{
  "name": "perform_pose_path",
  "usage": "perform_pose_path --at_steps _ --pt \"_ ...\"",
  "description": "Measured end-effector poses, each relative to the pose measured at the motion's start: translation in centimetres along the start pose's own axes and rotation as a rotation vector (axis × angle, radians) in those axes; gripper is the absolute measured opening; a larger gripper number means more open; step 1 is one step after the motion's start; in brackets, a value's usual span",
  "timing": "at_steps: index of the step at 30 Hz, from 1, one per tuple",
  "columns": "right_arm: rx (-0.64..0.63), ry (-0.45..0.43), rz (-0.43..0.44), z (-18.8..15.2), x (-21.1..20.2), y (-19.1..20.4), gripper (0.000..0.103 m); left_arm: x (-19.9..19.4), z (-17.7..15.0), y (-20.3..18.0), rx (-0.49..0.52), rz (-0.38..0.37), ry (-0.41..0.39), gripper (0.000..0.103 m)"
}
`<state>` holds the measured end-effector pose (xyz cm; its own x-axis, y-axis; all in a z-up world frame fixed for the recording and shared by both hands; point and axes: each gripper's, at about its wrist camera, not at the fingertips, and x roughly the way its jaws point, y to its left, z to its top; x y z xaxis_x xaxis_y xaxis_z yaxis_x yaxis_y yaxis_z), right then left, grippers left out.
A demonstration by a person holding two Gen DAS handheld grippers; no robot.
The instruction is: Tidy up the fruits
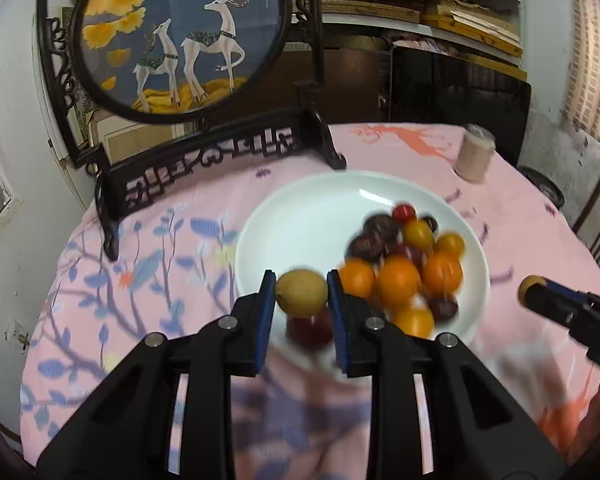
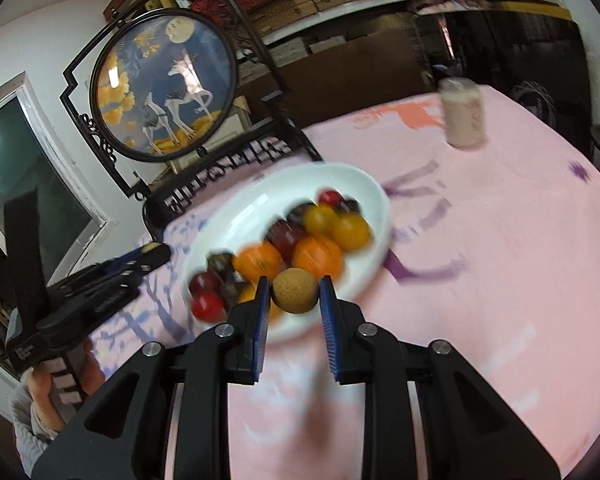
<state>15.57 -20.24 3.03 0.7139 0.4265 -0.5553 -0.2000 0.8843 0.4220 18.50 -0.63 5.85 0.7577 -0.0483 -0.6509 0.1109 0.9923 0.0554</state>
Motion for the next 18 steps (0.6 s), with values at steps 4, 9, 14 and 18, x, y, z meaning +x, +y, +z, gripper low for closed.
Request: perform_pose_path --at_steps 4,9,14,18 --pt "-0.031 0.004 0.008 1.6 3.7 1.5 0.025 3.2 1.7 0.7 -0.036 -0.002 0.010 0.032" --pt "-0.031 -0.037 -0.013 1.6 4.3 0.8 0.034 6.1 0.6 1.4 -0.067 -0.037 0.062 0.075" --pt "-0.016 -0.058 -0.017 1.0 2.0 0.1 0.053 4.9 0.3 1.6 -0.074 -0.033 0.043 0.076" --pt "0.025 -0.067 -0.009 -0.2 -0.1 -1.3 0.055 2.8 -1.2 1.7 -0.063 0.025 0.010 0.087"
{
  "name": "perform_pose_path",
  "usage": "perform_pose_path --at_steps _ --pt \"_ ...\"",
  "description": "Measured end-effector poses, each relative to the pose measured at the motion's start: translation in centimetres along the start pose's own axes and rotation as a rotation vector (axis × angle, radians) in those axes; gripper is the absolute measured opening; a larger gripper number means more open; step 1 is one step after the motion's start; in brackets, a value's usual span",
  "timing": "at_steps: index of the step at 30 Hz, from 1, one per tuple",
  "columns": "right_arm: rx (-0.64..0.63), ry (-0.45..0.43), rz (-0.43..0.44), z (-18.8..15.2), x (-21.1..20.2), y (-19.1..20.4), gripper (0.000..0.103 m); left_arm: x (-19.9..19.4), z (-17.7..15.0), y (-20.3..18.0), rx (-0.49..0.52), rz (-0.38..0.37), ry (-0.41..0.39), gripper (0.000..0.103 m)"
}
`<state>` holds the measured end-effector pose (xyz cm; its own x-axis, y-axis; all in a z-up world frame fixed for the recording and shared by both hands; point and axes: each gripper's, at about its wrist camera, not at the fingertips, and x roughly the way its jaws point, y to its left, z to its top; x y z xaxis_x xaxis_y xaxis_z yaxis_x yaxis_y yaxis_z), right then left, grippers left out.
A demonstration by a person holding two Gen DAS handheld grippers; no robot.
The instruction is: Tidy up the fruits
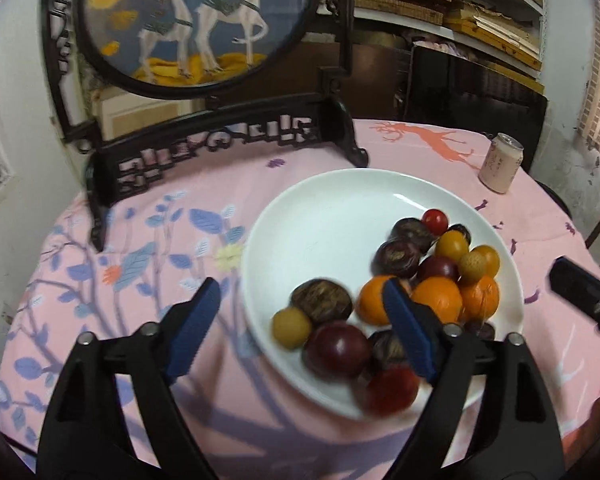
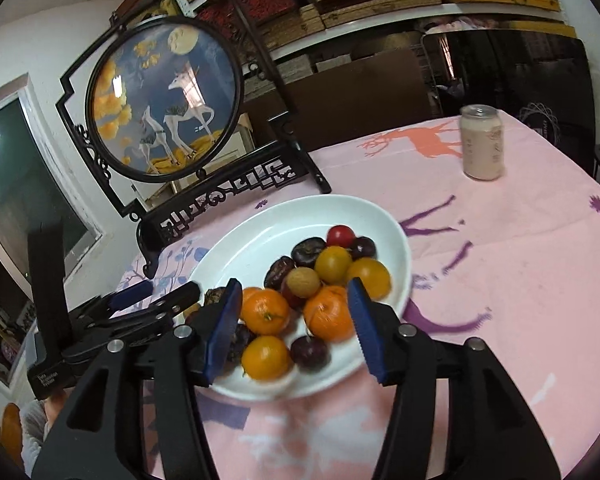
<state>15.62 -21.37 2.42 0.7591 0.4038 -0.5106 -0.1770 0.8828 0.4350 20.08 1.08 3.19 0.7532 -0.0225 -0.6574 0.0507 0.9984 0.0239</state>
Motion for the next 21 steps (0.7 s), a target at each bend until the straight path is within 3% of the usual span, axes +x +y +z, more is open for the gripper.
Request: perform_pose_path --at_steps 5,8,11,13,15,21 --pt "0.038 0.030 -0.020 -2.1 -1.1 -1.1 0.056 -2.6 -3.3 1.3 -0.058 -0.022 0.017 0.087" --pt "-0.004 0.031 -0.054 -3.7 -1.9 -0.5 0.056 -4.3 -5.5 1.2 -0.054 0.002 0.014 0.090" --pt "-0.102 0.035 -0.129 -5.5 -2.9 0.9 0.065 -6.4 -7.5 0.9 -0.042 0.054 -0.001 0.098" --pt "-0.145 0.026 -0.175 -6.4 -3.6 1.5 0.076 -7.7 -8.7 0.6 -0.043 0.072 -0.010 0.101" --pt "-0.173 0.004 -0.210 -7.0 -4.5 1.9 0.096 -8.6 -9.4 0.2 -0.031 0.082 -0.022 0.101" --pt "-0.150 -0.070 -0.251 -7.8 -7.5 1.4 0.102 -10.0 -9.8 -1.1 0.015 0.075 -0.053 0.101"
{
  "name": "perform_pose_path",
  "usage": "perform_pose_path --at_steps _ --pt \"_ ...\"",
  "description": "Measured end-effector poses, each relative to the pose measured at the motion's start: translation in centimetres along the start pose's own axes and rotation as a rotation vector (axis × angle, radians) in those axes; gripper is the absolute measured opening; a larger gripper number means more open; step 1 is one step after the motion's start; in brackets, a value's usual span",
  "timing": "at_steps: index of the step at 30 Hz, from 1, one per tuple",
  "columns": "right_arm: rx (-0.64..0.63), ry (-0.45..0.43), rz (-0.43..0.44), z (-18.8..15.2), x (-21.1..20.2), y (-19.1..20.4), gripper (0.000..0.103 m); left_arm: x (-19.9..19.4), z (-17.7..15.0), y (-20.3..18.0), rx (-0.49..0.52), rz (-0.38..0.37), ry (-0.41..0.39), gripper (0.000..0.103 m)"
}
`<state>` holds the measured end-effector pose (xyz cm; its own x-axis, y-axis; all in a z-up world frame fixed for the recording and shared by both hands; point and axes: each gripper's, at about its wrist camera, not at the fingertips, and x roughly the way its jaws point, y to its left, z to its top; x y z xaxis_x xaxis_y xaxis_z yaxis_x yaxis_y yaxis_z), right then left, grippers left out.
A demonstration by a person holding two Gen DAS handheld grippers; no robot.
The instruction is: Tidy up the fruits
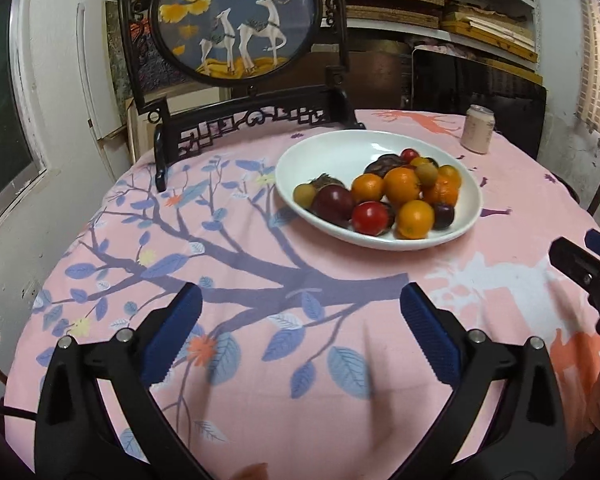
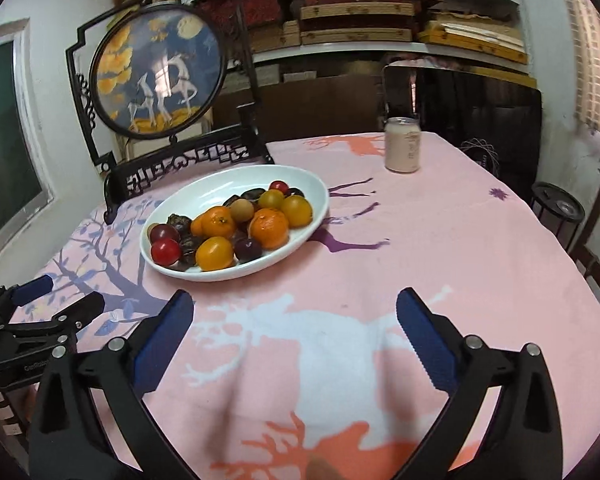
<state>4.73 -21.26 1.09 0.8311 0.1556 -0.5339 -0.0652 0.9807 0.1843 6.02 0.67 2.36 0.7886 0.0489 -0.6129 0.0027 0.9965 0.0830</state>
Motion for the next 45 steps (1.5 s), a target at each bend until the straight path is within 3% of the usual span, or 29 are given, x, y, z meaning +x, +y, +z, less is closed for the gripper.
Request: perform_pose_path --at_steps 4,12,17,24,45 --pt "0.013 -0.040 0.015 -0.1 -1.1 -0.2 0.102 -0.1 0.2 0.1 -0.006 -0.011 -0.010 0.101" --pt "-0.076 -0.015 0.008 -0.5 -0.7 1.6 0.102 -0.4 0.5 0.0 -0.010 -0.023 -0.013 0.101" --pt "-0.083 -0.026 0.010 -0.5 -1.0 1.7 0.102 -0.5 0.5 0.5 -0.038 -0.074 -0.009 0.101" --pt "-0.099 -0.022 0.020 -0.6 -1.1 2.2 0.102 -0.9 0.4 -0.7 0.026 0.016 -0.028 0.101" --pt "-0.130 -0.010 0.022 -1.0 -1.0 2.9 0.102 -1.5 0.4 -0.9 0.017 -0.015 -0.030 0.101"
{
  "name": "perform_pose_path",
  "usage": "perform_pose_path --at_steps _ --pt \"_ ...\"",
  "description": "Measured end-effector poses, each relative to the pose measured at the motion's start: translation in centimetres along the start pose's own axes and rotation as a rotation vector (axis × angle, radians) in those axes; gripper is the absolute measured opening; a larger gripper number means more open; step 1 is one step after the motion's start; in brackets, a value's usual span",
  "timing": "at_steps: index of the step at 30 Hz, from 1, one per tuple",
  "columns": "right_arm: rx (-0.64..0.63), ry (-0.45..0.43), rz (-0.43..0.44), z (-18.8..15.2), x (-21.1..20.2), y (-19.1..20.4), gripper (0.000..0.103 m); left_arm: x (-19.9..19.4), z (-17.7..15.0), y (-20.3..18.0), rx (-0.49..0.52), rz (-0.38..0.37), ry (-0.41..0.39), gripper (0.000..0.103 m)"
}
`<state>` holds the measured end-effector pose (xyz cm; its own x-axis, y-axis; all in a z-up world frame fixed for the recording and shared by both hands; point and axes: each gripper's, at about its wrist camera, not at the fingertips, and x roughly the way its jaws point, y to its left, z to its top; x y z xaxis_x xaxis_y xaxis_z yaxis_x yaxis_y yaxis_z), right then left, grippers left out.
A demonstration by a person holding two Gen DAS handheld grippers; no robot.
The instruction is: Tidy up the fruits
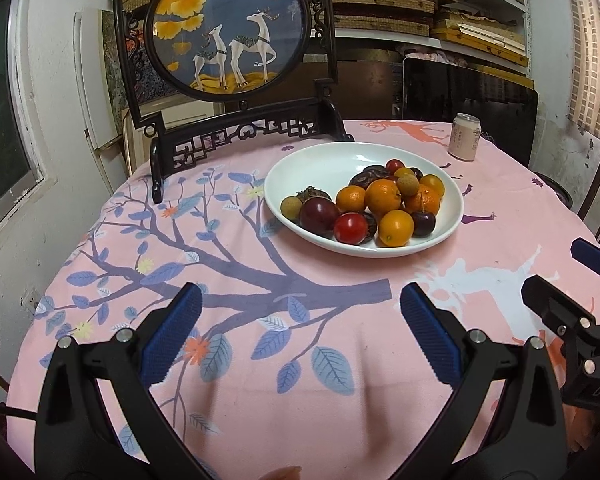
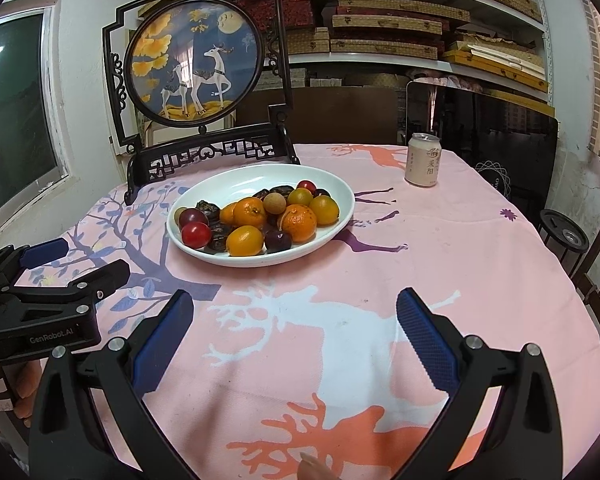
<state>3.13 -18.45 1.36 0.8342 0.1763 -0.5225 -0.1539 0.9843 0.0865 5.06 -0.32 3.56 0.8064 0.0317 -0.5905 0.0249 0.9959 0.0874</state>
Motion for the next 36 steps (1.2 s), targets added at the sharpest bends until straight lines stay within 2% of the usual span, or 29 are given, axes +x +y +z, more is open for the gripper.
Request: perform_pose_path --at_steps 36 --pt "-0.006 0.006 0.001 -0.08 0.27 0.06 0.102 0.00 -0.11 -0.27 0.022 -0.005 0.002 0.101"
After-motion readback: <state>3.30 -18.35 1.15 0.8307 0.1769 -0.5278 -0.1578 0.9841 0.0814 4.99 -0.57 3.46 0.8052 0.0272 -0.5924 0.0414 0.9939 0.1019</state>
